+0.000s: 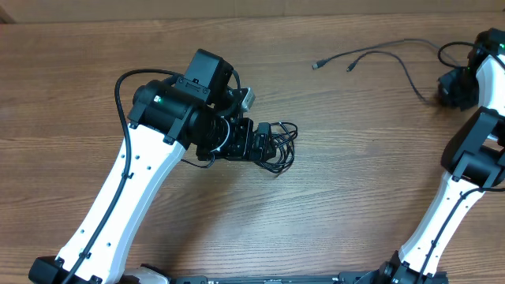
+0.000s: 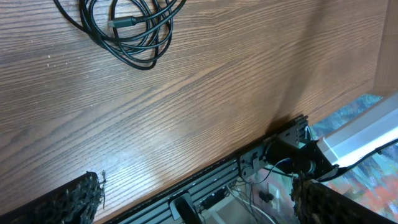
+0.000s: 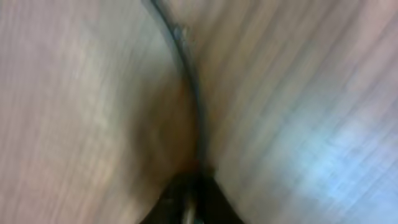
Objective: Untangle cables
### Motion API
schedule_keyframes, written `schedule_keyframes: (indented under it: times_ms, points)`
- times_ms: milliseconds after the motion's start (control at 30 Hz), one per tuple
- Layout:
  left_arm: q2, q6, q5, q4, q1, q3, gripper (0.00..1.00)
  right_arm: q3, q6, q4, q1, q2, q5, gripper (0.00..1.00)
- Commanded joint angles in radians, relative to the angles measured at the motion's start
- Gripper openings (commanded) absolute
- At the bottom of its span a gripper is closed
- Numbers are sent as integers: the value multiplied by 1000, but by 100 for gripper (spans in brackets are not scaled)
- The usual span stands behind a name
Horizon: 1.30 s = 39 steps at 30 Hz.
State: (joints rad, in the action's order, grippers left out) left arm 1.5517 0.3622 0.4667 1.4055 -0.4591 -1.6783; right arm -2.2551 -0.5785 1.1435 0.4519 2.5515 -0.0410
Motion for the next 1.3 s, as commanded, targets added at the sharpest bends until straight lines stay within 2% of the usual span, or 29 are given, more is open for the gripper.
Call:
schedule_keyframes:
  times_ms: [0,167,267,467,500,533,600,633,900,1033,1267]
  points:
    - [-3,-17,-6,-3,-6,-19,100,24,0,-79,3,12,129,4]
    - [-3,-2,-6,-5,-6,-19,100,-53,-32,-200,3,9,290,4]
    - [-3,1,-6,-17,-6,-19,99,-209,-107,-211,12,7,354,4]
    - [-3,0,-6,-30,-6,-19,100,-531,-128,-216,13,7,401,4]
    - [-3,0,-6,-29,-6,-19,100,-578,-128,-209,13,7,401,6]
    - [-3,0,-6,-29,-6,-19,100,-632,-128,-188,13,7,401,40]
    - [-3,0,-6,-27,-6,-19,100,-640,-128,-158,13,7,401,90]
    - [-3,0,-6,-26,-6,-19,100,-639,-126,-126,13,8,399,100]
    - [-3,0,-5,-17,-6,-19,100,-518,98,62,-17,13,370,100]
    - [-3,0,-5,-5,-6,-19,100,-444,105,122,-39,14,293,100]
    - [-3,0,-5,9,-6,-19,100,-325,105,141,-89,15,287,100]
